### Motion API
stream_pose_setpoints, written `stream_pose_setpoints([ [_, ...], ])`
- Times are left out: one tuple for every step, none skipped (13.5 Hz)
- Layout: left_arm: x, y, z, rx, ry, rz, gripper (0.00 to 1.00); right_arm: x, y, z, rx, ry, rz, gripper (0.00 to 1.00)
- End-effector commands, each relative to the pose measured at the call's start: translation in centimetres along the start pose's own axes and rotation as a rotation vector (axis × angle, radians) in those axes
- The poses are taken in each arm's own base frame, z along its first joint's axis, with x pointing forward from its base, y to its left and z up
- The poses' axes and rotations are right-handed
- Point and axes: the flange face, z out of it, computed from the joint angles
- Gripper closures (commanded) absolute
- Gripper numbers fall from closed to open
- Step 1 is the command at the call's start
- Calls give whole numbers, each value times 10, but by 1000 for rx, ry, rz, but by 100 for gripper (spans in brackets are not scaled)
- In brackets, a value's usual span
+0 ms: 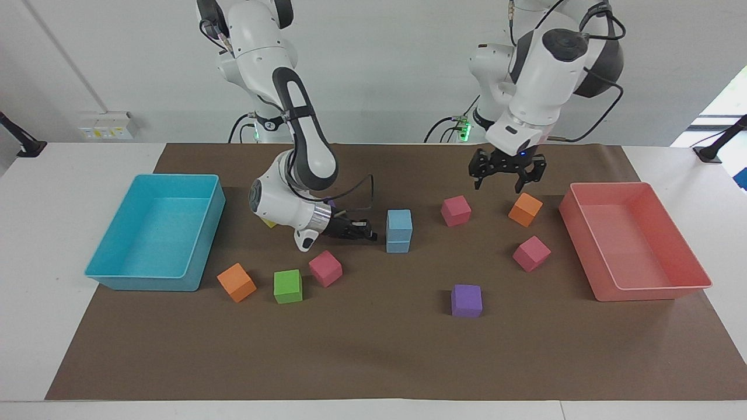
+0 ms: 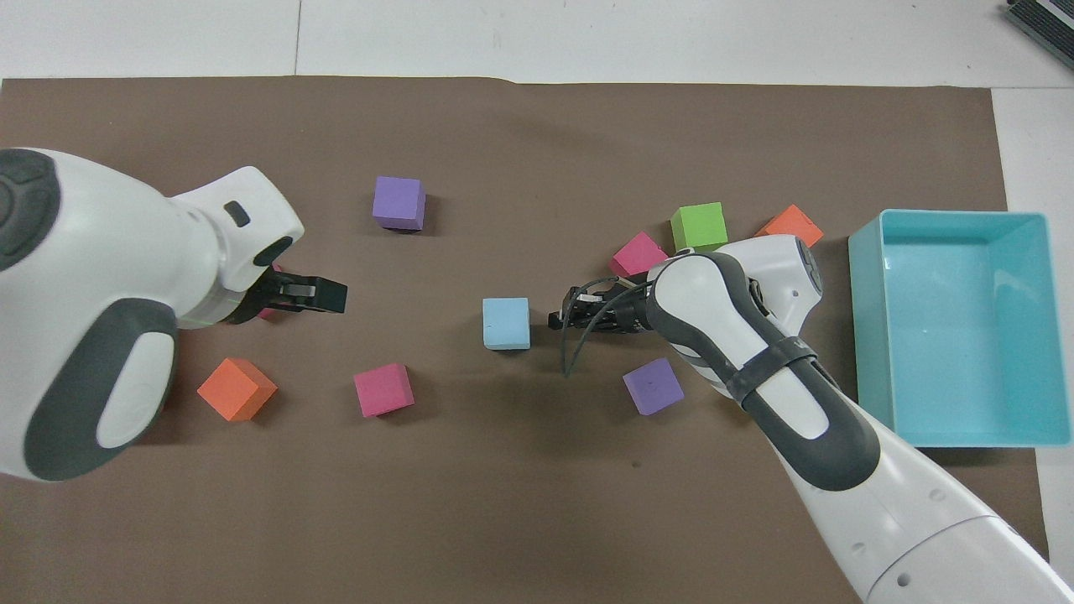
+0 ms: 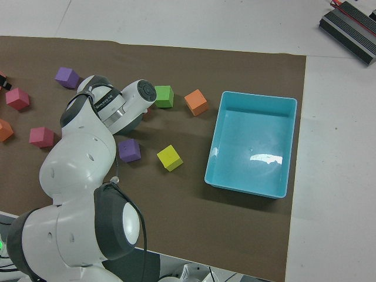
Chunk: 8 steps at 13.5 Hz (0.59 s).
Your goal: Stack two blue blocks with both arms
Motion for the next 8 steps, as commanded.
stream_pose_setpoints([
  [-5,-45,-34,-14,-49,49,0,-1,-7,-20,-13,9,-52,100],
  [-7,-65,-49,-14,-57,62,0,0,-8,-26,-21,14,-61,98],
  [-10,-78,-64,-15,-61,79,0,0,-10,-30,-42,13,-79,91],
  [-13,-93,-79,-16,-63,68,0,0,-13,-37,-61,17,-98,83],
  [-17,-105,-94,-16,-63,46,0,1,-12,-44,-87,20,-116,70],
  [-20,-108,-112,-15,-58,41,0,5,-12,-54,-101,31,-128,61],
  [-23,-114,-122,-17,-73,30,0,4,-15,-58,-122,20,-139,51],
  [-26,-120,-128,-17,-85,20,0,6,-22,-68,-145,22,-147,43],
])
